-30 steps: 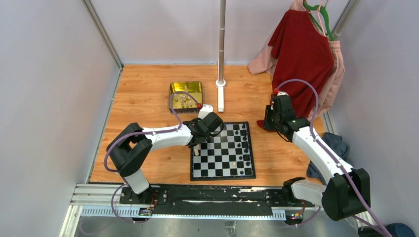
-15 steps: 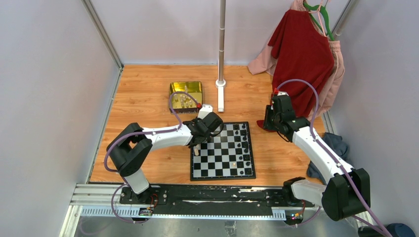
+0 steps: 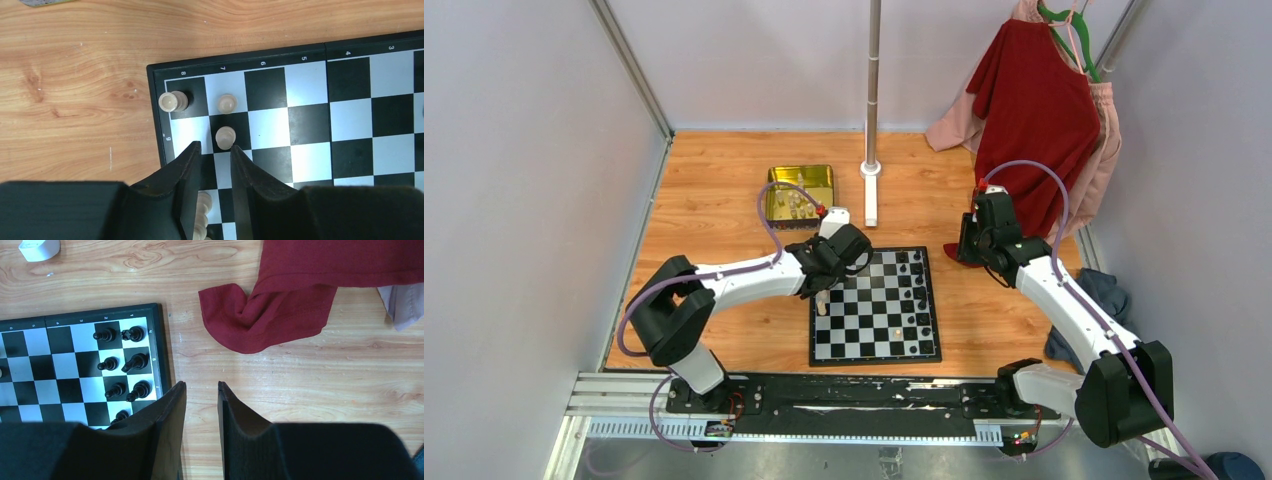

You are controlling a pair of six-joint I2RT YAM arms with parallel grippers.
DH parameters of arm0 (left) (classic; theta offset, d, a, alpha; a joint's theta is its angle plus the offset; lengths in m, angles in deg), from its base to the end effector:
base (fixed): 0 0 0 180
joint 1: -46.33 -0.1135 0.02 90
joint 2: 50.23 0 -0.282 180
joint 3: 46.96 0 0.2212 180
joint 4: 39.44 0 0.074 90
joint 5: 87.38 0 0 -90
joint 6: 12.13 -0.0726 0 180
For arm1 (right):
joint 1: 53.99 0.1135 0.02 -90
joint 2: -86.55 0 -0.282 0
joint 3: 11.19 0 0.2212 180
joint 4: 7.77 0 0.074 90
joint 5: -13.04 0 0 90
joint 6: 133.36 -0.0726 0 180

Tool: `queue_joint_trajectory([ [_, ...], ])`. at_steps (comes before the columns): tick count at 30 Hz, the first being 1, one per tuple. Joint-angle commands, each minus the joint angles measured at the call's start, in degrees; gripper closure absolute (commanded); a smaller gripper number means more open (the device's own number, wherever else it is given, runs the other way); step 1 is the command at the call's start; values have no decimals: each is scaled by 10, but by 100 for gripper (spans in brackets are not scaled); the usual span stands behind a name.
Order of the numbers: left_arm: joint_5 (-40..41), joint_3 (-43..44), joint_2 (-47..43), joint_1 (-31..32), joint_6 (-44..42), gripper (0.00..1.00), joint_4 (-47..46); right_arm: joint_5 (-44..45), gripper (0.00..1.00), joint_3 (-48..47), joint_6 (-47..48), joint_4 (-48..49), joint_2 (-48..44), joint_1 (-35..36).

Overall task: Set up the chess pieces on the board
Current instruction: Place the chess piece on the chessboard, then pick up the chess piece from the chessboard.

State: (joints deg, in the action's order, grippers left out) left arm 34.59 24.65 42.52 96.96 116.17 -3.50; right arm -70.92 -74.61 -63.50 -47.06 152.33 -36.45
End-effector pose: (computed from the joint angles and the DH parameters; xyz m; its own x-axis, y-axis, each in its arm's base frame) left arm 0.2286 -0.2180 0.2016 -0.7112 0.0379 -0.7020 0.0414 0.9991 0.0120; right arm 0.2260 0.0634 0.2644 -0.6723 0.1466 -0.7256 0.0072 0.9814 0.1916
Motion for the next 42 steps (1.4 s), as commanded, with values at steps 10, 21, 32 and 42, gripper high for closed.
queue_joint_trajectory([
  [10, 20, 45, -45, 65, -94, 57, 47, 11, 66, -1, -2, 1, -2, 6],
  [21, -205, 10, -88, 148, -242, 34, -29, 19, 66, -3, -1, 0, 2, 6],
  [32, -357, 18, -24, 188, -318, 30, -33, 26, 66, -3, 1, 0, 7, 5],
  [42, -359, 45, 36, 208, -349, 31, -41, 32, 66, -5, 3, -1, 13, 2],
])
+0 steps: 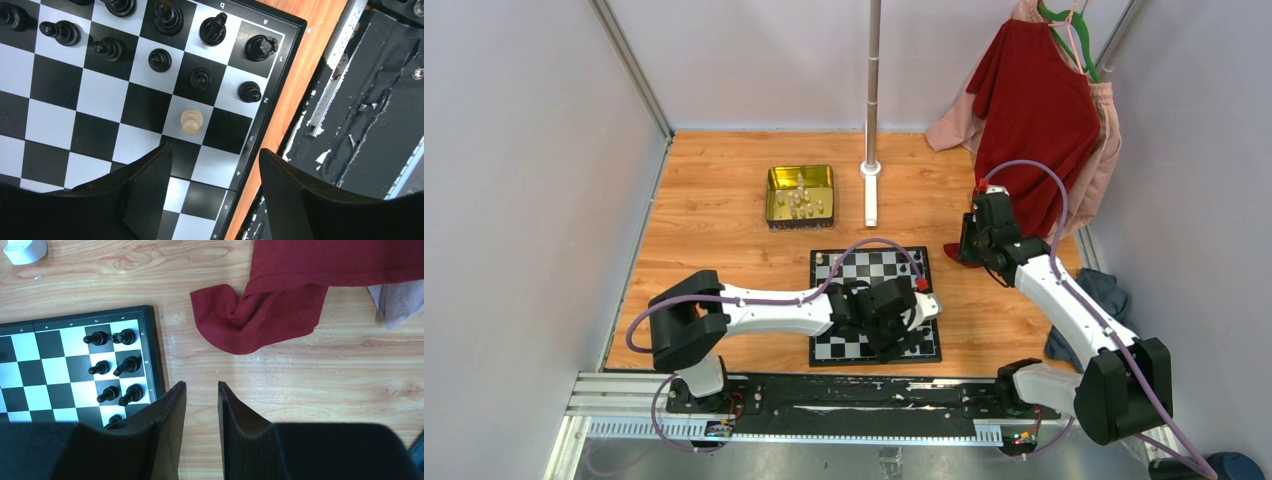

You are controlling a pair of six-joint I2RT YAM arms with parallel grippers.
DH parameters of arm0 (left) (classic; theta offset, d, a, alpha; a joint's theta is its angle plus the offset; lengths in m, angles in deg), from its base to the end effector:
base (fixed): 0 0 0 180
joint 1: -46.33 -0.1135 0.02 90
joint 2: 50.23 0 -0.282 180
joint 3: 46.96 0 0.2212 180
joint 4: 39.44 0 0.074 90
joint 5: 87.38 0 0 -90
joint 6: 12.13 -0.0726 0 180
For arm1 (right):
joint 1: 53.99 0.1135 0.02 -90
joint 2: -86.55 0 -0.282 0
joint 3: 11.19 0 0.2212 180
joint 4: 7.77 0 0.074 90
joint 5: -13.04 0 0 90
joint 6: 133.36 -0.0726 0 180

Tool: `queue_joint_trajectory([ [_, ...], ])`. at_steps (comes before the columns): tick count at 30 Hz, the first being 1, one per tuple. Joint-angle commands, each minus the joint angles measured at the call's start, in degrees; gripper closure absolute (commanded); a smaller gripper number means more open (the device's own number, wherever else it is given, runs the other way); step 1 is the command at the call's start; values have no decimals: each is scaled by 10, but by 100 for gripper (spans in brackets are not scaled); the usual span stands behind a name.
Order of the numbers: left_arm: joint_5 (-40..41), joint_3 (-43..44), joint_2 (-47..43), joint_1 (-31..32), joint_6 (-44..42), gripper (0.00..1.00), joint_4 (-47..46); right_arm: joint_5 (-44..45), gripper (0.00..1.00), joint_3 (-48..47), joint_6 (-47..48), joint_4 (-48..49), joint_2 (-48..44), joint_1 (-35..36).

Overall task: Set up the chess pieces on the board
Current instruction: Pick up the chess piece from the chessboard.

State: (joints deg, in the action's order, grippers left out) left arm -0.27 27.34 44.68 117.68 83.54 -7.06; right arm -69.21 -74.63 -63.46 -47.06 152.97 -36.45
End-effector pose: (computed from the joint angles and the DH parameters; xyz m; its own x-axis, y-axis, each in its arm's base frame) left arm 0.1051 -0.3227 0.1996 -0.3486 0.7242 -0.5950 0.9261 0.3640 -0.0995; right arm 0.2281 0.0618 0.2623 -0.6722 0.1447 -0.7261 0.0293 0.9852 0.1691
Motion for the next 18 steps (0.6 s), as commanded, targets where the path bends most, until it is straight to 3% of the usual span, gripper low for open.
queue_joint_trajectory([
  [1, -9, 20, 18, 1, -25, 32, -7, 15, 66, -6, 3, -1, 8, 2],
  [18, 68, 23, 45, 0, -36, 38, -47, 21, 66, -21, 5, 0, 37, 0],
])
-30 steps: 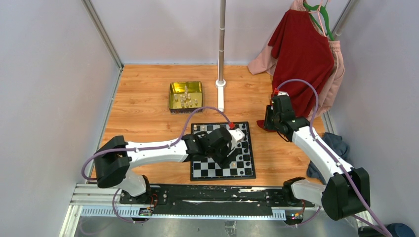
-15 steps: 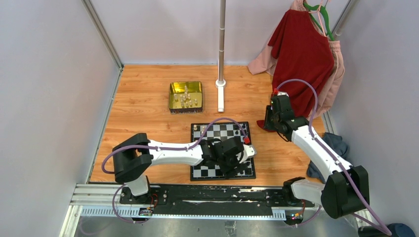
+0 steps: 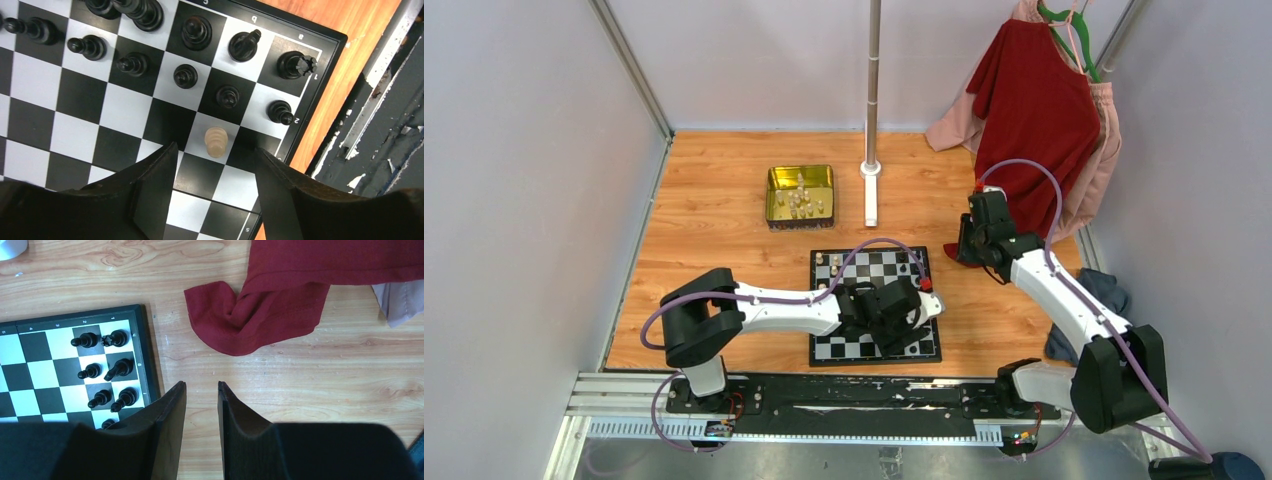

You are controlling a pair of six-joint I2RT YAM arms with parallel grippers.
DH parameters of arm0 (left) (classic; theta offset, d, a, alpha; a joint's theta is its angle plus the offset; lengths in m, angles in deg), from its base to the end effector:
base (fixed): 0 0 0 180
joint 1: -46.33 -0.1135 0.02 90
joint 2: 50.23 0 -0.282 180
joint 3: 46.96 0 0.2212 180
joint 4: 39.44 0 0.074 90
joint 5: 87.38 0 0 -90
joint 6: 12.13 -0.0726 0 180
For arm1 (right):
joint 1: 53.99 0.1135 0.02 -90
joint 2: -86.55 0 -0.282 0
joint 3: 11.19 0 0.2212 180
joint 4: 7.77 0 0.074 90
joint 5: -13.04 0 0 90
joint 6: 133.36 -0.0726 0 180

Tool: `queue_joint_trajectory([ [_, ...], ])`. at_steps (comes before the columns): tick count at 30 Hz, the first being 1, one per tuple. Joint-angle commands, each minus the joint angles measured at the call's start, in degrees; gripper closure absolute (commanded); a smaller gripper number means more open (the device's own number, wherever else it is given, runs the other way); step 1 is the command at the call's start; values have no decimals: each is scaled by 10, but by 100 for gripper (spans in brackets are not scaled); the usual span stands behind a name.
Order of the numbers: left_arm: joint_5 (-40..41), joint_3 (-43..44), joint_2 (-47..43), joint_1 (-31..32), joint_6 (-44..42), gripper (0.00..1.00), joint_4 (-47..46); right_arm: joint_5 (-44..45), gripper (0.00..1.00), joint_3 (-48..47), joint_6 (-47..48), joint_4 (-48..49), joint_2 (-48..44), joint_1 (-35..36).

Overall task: Set up the chess pieces on the board
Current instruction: Pick up the chess piece from the chessboard.

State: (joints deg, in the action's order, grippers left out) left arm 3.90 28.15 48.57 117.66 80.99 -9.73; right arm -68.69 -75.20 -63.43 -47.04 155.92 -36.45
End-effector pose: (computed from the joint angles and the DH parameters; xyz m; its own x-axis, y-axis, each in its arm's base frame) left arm 0.1146 -0.3340 0.1856 -0.3079 0.7413 -0.5963 0.9275 0.3736 -0.0145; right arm 0.2364 0.0638 0.2543 -0.6980 0.1355 -0.7031 0.0414 0.9879 0.1493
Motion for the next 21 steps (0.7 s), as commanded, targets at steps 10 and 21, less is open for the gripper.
queue_joint_trajectory([
  [10, 27, 5, 1, -15, -1, 57, -40, 15, 66, -24, 2, -1, 23, 0],
  [21, 15, 7, 7, -23, 0, 65, -41, 14, 66, -32, 1, -3, 33, 0],
])
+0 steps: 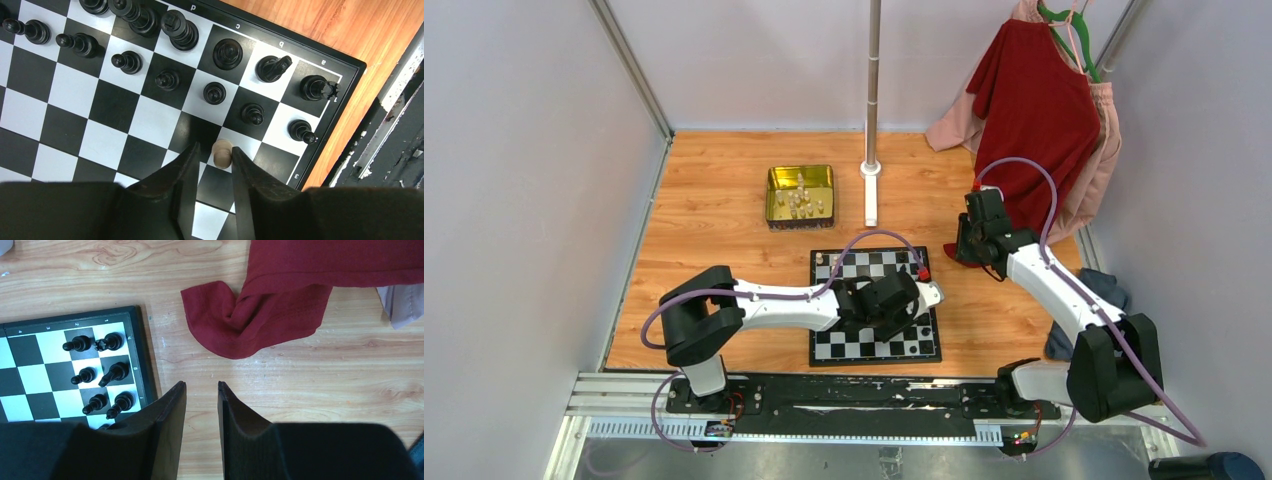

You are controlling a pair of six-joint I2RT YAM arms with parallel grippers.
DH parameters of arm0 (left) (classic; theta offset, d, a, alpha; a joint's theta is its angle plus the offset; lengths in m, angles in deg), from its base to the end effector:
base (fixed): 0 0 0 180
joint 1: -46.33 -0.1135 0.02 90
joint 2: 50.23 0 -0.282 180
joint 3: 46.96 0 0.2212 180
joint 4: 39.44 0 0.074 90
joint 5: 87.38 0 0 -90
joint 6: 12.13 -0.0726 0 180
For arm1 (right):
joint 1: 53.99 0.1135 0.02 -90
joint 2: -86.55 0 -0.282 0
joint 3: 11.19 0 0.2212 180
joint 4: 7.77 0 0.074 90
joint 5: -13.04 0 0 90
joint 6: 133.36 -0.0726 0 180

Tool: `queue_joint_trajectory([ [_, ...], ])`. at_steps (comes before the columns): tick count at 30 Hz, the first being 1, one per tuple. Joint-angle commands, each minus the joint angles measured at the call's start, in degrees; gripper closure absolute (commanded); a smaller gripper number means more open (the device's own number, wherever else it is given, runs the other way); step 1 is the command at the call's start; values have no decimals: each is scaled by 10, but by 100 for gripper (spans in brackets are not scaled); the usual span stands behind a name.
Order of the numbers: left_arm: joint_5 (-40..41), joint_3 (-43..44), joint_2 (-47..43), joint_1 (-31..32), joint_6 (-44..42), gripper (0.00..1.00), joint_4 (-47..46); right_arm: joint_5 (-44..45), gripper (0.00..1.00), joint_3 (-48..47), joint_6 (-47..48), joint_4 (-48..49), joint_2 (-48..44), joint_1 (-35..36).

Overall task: Set up the chess pieces on the board
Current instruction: Pick up the chess piece from the chessboard.

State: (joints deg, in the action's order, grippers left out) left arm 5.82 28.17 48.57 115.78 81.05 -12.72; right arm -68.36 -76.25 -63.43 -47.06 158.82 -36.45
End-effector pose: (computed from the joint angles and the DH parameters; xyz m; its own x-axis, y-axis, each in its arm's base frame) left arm 0.1299 -0.3349 0.1905 -0.3212 0.6990 -0.6390 0.9060 0.4232 0.0076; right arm 0.2454 0.0662 0.2486 -0.7182 0.1288 -0.6838 0.0497 0.9897 0.1343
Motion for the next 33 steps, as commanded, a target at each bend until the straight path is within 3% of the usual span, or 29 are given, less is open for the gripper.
queue_joint_trajectory([
  [1, -5, 6, 7, -5, -1, 67, -11, 11, 66, -23, 2, -3, 5, 0],
  [12, 40, -15, -27, -26, 45, 99, -17, 9, 66, -33, 1, -8, 12, 0],
  [25, 199, -63, -101, -107, 214, 100, 13, 1, 66, -40, 0, -13, 16, -1],
  [33, 252, -62, -104, -149, 295, 100, 60, -1, 66, -37, -1, -16, 12, -1],
])
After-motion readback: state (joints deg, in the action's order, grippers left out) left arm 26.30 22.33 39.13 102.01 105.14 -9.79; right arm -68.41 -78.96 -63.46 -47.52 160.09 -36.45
